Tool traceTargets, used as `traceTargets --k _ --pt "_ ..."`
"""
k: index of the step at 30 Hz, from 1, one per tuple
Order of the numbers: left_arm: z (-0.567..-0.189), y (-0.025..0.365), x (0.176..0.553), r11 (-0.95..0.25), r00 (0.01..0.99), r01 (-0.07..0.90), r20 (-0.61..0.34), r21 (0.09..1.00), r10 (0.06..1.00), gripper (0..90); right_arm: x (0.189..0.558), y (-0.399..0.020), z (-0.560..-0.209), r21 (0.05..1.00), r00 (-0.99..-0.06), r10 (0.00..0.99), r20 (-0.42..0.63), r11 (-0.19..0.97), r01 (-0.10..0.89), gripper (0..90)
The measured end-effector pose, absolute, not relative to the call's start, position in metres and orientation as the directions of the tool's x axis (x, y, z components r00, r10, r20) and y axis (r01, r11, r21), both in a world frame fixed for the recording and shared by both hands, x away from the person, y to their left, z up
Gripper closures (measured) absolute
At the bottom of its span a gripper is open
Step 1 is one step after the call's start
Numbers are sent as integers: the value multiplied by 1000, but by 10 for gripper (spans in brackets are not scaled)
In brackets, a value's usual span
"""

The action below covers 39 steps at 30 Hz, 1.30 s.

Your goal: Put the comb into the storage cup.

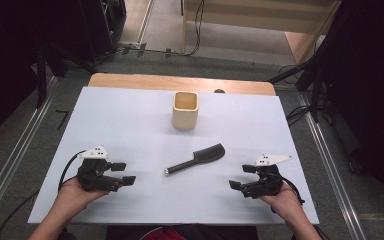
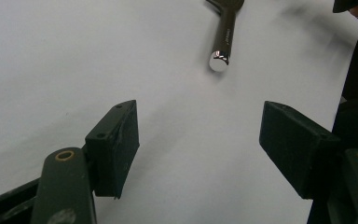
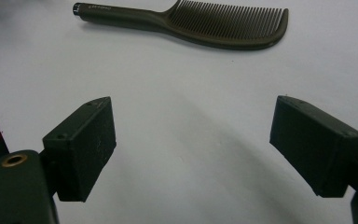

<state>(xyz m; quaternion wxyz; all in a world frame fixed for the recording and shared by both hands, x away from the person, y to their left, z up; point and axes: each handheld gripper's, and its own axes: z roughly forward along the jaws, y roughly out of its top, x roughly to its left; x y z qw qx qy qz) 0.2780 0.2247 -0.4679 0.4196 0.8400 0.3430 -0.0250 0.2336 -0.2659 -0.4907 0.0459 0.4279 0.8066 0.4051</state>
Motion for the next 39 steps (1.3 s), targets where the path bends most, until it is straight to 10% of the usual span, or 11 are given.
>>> traceTargets --k 39 --pt "-468 220 280 -432 773 587 -316 685 550 300 241 -264 -492 699 -630 719 292 289 654 127"
